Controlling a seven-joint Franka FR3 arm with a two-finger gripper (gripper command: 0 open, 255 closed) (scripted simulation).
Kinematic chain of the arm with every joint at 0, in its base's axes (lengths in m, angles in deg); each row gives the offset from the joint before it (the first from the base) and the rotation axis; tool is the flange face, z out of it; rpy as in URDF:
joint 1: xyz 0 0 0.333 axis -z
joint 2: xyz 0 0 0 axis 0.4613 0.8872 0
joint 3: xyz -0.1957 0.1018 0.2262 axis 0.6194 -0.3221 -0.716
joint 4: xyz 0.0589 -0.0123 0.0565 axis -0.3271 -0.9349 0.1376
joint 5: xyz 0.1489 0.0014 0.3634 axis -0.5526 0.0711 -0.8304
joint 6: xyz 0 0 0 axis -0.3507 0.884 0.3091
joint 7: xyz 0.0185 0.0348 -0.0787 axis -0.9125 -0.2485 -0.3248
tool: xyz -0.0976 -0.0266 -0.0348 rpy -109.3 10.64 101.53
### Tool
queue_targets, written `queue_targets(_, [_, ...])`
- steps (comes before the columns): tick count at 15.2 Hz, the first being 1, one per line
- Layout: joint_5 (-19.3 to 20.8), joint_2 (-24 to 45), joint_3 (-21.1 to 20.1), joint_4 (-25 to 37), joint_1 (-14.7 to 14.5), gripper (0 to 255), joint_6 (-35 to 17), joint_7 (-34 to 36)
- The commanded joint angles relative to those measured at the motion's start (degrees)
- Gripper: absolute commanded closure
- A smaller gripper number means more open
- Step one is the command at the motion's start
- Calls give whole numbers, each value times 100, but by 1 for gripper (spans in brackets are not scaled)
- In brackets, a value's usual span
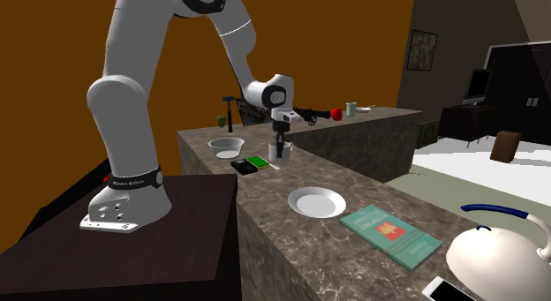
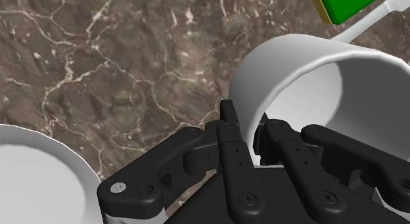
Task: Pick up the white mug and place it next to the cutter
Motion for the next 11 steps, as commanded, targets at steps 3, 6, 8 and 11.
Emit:
queue_targets(3, [87,277,59,40,-60,255,-237,59])
queue_targets(6, [147,490,110,74,-99,255,-415,91])
queue_targets(8, [186,635,145,103,-127,255,-530,110])
queue_targets(11, [217,758,176,131,-151,255,-625,126])
